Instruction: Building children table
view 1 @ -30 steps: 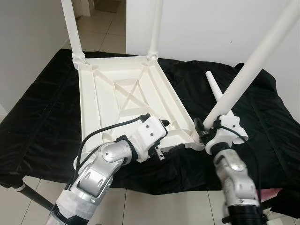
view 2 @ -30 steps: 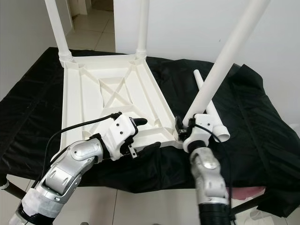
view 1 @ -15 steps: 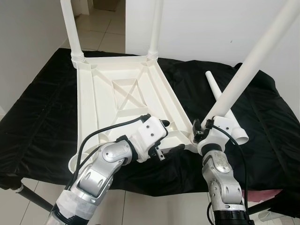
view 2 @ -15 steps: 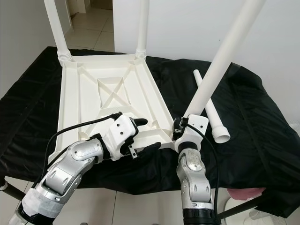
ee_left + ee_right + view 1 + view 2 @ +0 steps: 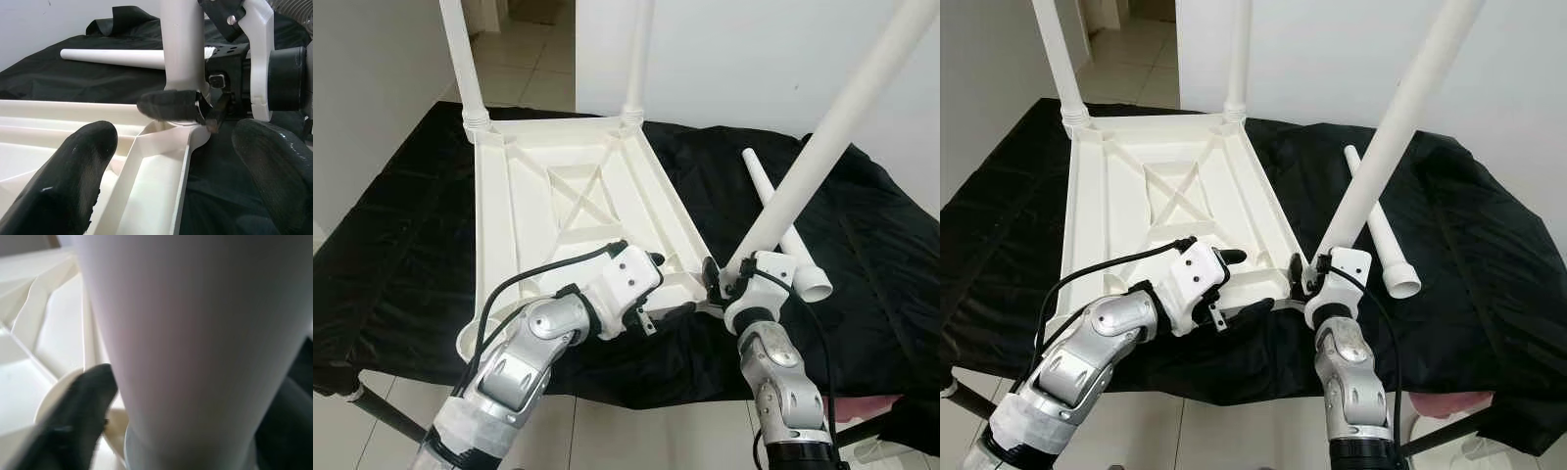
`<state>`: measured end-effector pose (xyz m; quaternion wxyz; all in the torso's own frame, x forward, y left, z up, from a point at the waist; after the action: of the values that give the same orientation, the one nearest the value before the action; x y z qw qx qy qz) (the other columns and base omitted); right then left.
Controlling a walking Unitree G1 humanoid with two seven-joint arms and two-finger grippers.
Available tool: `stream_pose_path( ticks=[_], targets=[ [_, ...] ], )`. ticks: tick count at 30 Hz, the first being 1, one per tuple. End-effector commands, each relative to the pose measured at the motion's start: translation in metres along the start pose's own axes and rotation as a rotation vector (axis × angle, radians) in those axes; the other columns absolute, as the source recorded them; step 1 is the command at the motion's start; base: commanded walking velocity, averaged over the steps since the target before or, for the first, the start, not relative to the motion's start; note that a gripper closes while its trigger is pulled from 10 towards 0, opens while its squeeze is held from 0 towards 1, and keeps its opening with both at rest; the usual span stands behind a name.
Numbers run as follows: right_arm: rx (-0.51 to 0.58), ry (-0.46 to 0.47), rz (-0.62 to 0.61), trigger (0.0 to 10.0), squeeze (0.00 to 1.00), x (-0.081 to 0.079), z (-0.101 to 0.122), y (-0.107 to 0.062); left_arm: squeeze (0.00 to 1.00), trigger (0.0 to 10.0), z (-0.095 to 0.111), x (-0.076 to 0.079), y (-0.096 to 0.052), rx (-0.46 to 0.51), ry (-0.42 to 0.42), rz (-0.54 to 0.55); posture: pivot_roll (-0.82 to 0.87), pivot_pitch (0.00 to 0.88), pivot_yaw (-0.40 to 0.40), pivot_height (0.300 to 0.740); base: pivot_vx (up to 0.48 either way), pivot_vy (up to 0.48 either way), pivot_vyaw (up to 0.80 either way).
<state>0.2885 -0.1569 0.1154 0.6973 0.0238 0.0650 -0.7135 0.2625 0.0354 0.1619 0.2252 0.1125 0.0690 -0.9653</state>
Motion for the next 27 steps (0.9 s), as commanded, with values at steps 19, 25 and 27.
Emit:
stream_pose_path(
  ticks=[19, 25, 27],
  targets=[
    [0.113, -0.151, 0.421, 10.0, 0.00, 0.029, 0.019, 0.017, 0.00, 10.0, 0.000, -0.003, 0.009, -0.005, 0.009, 0.064, 0.00, 0.000, -0.061, 0.740, 0.000, 0.000, 0.00],
    [0.113, -0.172, 0.478, 10.0, 0.00, 0.038, 0.021, 0.024, 0.00, 10.0, 0.003, -0.005, 0.012, 0.005, 0.021, 0.069, 0.00, 0.000, -0.060, 0.740, 0.000, 0.000, 0.00],
    [0.112, -0.205, 0.504, 9.5, 0.00, 0.042, 0.021, 0.029, 0.00, 10.0, 0.004, -0.005, 0.014, 0.009, 0.025, 0.074, 0.00, 0.000, -0.061, 0.740, 0.000, 0.000, 0.00]
  ],
)
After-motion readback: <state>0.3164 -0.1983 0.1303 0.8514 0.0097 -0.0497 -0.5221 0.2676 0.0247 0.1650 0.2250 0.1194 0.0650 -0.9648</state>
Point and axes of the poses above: a point about 5 cm out from each wrist's last joint towards the gripper, its own y axis pointing out of the wrist towards the gripper, its own z axis along the axis of the wrist's last joint, x = y × z, the point moved 1 cm from there along y, pointing out of the wrist towards the gripper, and after that the axes turned 1 degree about -y, right-handed, at the moved point
